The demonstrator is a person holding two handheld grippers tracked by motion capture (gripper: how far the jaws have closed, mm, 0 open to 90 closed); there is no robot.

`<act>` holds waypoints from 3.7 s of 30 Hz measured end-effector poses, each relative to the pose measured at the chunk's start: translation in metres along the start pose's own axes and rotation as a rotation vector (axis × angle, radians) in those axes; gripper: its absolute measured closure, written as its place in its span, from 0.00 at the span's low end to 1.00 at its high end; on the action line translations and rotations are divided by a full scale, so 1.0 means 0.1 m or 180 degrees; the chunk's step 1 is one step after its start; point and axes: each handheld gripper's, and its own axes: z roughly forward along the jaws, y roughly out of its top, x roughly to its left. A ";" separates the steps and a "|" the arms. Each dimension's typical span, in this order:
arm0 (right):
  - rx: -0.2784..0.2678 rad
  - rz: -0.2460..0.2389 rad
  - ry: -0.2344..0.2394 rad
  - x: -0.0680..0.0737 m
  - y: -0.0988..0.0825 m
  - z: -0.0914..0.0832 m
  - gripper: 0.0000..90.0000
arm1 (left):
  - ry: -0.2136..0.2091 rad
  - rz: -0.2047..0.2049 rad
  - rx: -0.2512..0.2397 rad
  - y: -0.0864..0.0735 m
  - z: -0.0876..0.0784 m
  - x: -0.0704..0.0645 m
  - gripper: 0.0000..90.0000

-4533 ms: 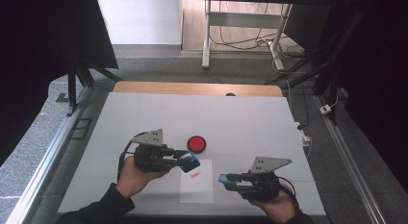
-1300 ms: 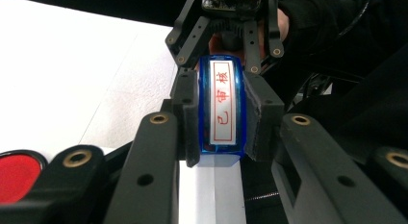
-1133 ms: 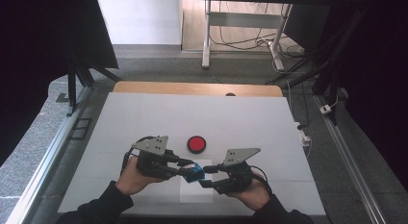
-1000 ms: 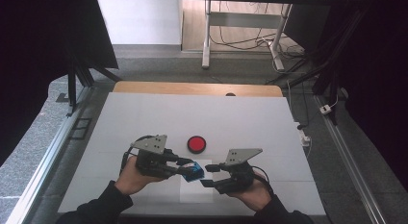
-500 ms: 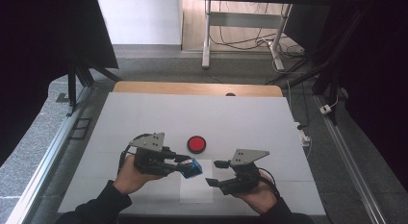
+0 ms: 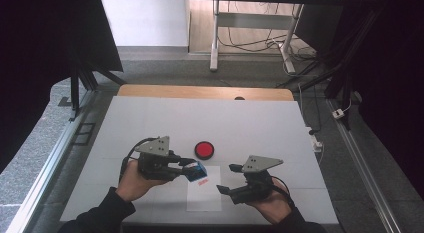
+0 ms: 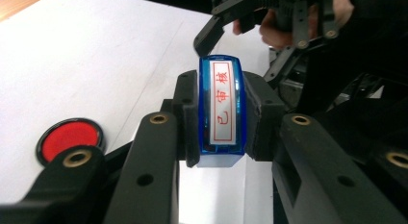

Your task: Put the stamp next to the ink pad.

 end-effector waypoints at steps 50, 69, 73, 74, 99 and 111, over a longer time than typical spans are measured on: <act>0.0324 0.0451 -0.1174 -0.18 -0.53 -0.61 0.00 | 0.0965 -0.0479 0.0388 -0.14 -0.25 0.27 0.78; 0.0337 0.0666 -0.1281 -0.20 -0.63 -0.76 0.00 | 0.1310 -0.0768 0.0499 -0.29 -0.34 0.46 0.78; 0.0343 0.0660 -0.1276 -0.20 -0.63 -0.76 0.00 | 0.1394 -0.0805 0.0523 -0.33 -0.35 0.50 0.78; 0.0342 0.0660 -0.1277 -0.20 -0.63 -0.76 0.00 | 0.1405 -0.0832 0.0505 -0.34 -0.35 0.51 0.78; 0.0416 0.0659 -0.1274 -0.20 -0.63 -0.74 0.00 | 0.1672 -0.1234 0.0563 -0.68 -0.27 0.76 0.78; 0.0452 0.0667 -0.1255 -0.21 -0.63 -0.73 0.00 | 0.1694 -0.1249 0.0827 -0.76 -0.06 0.83 0.78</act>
